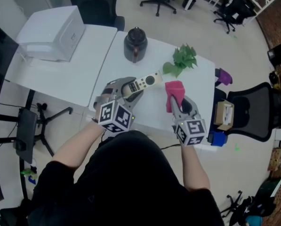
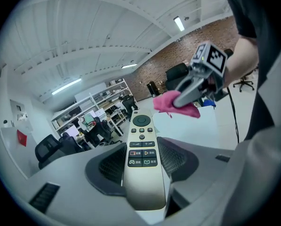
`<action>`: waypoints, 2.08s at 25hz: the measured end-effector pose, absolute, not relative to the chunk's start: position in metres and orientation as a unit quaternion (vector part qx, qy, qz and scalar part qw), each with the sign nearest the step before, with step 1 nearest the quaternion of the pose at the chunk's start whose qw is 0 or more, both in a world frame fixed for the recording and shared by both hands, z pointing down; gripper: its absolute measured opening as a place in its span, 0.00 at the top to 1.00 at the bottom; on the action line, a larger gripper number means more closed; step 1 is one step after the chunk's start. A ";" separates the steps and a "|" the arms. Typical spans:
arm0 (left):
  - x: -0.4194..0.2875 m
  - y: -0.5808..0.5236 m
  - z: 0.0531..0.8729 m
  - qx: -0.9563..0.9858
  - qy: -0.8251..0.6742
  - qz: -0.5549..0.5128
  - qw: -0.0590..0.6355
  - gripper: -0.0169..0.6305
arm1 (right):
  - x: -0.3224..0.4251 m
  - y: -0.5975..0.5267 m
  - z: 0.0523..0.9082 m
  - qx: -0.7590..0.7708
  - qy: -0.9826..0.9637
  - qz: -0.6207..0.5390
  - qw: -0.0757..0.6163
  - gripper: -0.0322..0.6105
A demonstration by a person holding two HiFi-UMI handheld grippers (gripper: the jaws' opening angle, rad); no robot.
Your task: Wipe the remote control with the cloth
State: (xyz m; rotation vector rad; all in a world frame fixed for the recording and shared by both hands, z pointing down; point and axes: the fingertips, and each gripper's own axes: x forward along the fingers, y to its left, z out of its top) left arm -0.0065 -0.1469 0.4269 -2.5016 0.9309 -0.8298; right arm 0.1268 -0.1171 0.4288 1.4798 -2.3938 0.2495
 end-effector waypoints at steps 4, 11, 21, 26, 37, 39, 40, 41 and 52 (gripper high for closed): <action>0.003 -0.155 0.430 -0.872 0.310 -0.312 0.214 0.65 | 0.073 -0.106 0.361 0.440 -0.881 -0.041 0.169 0.80; 0.022 -0.153 0.421 -0.854 0.284 -0.332 0.284 0.65 | -0.001 -0.097 0.369 0.330 -0.887 -0.119 0.300 0.80; 0.025 -0.133 0.409 -0.845 0.266 -0.309 0.345 0.65 | 0.007 -0.108 0.387 0.335 -0.850 -0.137 0.383 0.80; 0.022 -0.133 0.412 -0.852 0.264 -0.305 0.332 0.65 | 0.044 -0.120 0.385 0.393 -0.828 -0.110 0.385 0.80; 0.025 -0.136 0.415 -0.851 0.263 -0.312 0.330 0.65 | 0.028 -0.103 0.363 0.365 -0.848 -0.135 0.359 0.80; 0.028 -0.135 0.413 -0.852 0.261 -0.310 0.331 0.65 | 0.007 -0.096 0.369 0.336 -0.858 -0.140 0.363 0.80; 0.029 -0.134 0.412 -0.852 0.260 -0.309 0.332 0.65 | -0.001 -0.093 0.372 0.326 -0.860 -0.143 0.365 0.80; 0.030 -0.133 0.411 -0.852 0.259 -0.308 0.334 0.65 | -0.006 -0.092 0.375 0.320 -0.862 -0.145 0.367 0.80; 0.020 -0.124 0.406 -0.850 0.266 -0.293 0.347 0.65 | 0.039 -0.110 0.380 0.387 -0.832 -0.121 0.379 0.80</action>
